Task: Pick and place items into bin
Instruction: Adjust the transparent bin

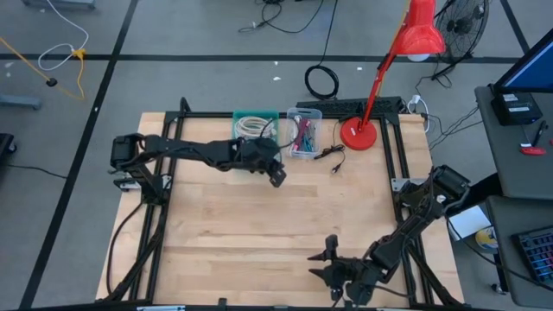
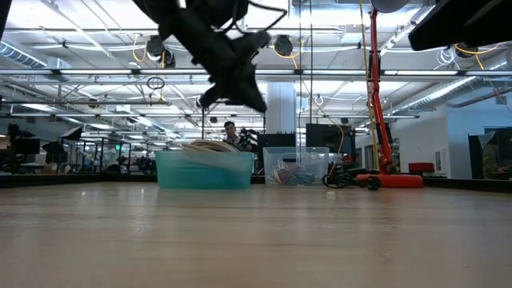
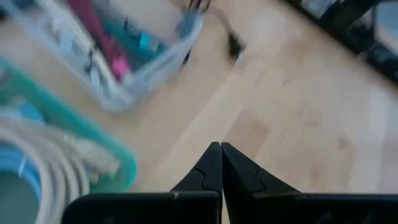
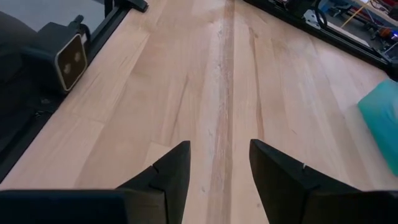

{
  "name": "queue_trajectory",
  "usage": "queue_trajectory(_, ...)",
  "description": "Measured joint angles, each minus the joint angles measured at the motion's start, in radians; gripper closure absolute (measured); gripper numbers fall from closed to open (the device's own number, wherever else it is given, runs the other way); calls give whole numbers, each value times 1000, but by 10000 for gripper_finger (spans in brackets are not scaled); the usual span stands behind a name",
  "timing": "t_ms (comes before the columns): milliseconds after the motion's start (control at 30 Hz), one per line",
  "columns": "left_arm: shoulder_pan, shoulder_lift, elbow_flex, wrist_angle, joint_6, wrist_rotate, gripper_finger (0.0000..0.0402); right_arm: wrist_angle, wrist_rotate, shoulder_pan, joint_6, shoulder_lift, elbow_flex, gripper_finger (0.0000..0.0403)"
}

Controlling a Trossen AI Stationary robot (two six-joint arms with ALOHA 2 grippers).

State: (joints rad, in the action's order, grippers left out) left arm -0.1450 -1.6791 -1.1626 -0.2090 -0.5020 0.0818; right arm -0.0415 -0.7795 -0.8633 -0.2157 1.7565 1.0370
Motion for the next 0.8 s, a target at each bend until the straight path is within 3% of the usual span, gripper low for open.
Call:
queue_trajectory(300,19,-64,-76,-8,165,-29,402,-19,30,19,-8,0,-8,248)
queue_trajectory(600,-25,-235,-90,7,259,-82,402,-141,52,20,21,0,-63,248)
queue_trajectory(800,-14,-365,-256,-46,321,-84,402,-194,52,20,60,0,-80,248)
